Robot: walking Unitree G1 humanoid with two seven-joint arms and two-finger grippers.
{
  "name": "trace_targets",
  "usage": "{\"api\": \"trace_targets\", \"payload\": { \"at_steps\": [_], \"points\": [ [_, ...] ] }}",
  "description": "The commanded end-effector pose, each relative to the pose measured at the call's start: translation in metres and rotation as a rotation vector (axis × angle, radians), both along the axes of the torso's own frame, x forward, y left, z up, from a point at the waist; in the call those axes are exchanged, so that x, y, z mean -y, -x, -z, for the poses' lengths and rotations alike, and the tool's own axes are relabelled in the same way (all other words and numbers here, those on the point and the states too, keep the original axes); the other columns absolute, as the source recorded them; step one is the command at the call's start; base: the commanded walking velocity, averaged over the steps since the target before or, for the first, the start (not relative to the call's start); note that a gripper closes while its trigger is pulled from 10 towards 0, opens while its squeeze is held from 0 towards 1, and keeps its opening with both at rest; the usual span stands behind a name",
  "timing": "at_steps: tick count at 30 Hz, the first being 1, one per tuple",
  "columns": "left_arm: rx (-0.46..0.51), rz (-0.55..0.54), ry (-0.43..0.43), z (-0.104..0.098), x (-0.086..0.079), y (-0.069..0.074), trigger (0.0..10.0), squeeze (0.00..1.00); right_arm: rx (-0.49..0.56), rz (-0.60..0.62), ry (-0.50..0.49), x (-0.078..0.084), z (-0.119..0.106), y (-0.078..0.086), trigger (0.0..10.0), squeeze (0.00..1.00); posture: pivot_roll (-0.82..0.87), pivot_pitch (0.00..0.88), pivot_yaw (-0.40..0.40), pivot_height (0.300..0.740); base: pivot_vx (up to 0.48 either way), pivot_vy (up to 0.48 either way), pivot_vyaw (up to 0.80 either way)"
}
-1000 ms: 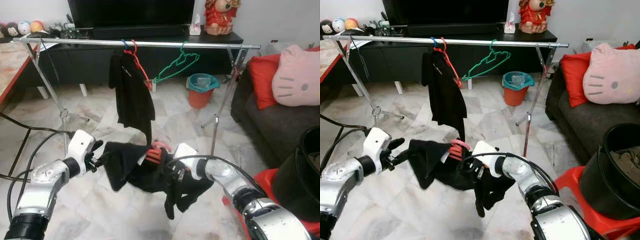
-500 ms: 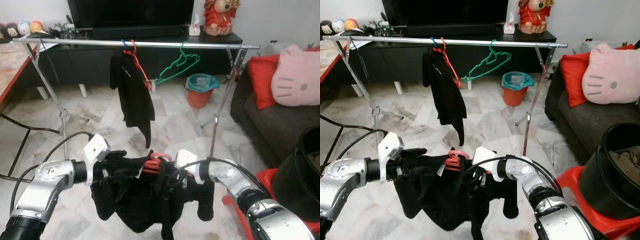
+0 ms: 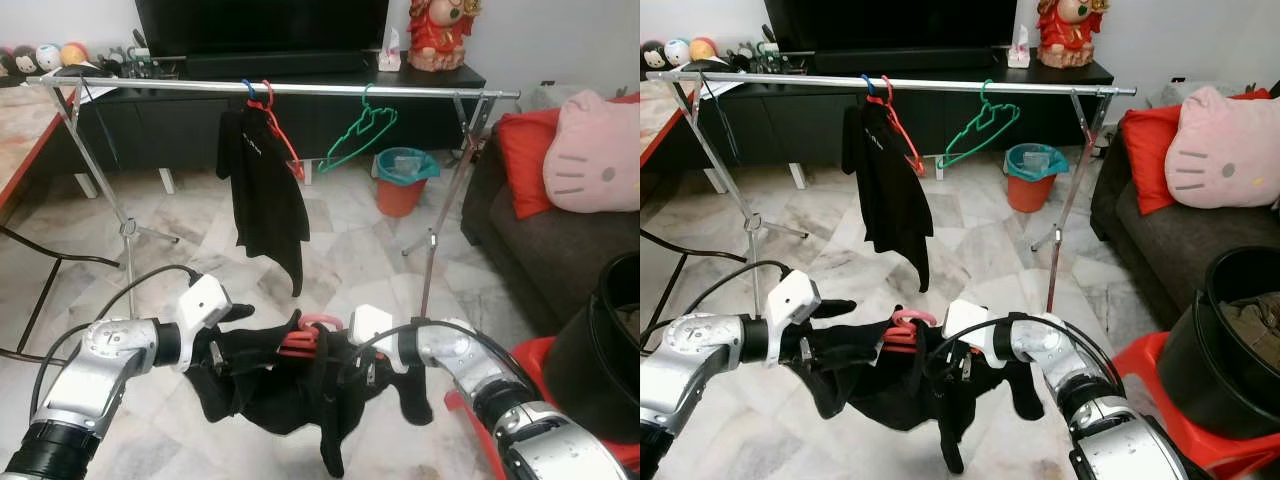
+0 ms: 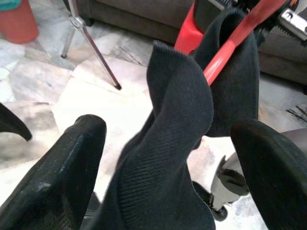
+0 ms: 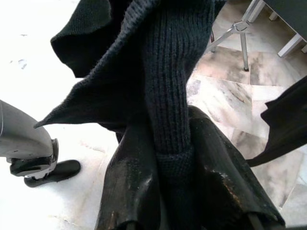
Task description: Hang hanger
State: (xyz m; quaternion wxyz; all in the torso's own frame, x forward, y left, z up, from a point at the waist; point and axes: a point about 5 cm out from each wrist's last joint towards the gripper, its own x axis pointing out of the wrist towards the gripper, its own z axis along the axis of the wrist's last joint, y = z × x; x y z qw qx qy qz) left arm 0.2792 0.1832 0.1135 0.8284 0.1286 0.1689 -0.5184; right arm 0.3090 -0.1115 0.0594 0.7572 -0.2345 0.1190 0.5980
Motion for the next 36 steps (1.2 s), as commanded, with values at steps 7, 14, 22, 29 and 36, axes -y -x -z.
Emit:
{"api": "trace_targets", "payload": {
  "at_steps": [7, 14, 22, 29, 36],
  "points": [
    [-0.024, 0.077, -0.034, 0.004, 0.008, 0.001, 10.0, 1.0, 0.046, -0.029, -0.047, -0.006, -0.01, -0.002, 0.0, 0.0, 0.08, 0.0, -0.03, 0.74, 0.0, 0.0, 0.0],
    [-0.029, 0.084, -0.038, 0.009, 0.015, 0.003, 10.0, 0.0, 0.034, -0.054, -0.052, -0.011, -0.006, 0.002, 0.0, 0.0, 0.08, 0.0, -0.03, 0.74, 0.0, 0.0, 0.0],
    [-0.052, 0.081, -0.03, 0.012, 0.018, 0.003, 0.0, 0.0, 0.035, -0.056, -0.05, -0.011, -0.007, 0.002, 0.0, 0.0, 0.07, 0.0, -0.028, 0.74, 0.0, 0.0, 0.0],
    [-0.067, 0.095, -0.035, 0.014, 0.019, 0.004, 0.0, 0.0, 0.041, -0.051, -0.045, -0.01, -0.007, 0.001, 0.0, 0.0, 0.06, 0.0, -0.022, 0.74, 0.0, 0.0, 0.0],
    [-0.073, 0.097, -0.035, 0.015, 0.02, 0.003, 0.0, 0.0, 0.047, -0.061, -0.048, -0.015, -0.007, 0.002, 0.0, 0.0, 0.06, 0.0, -0.018, 0.74, 0.0, 0.0, 0.0]
  ]
}}
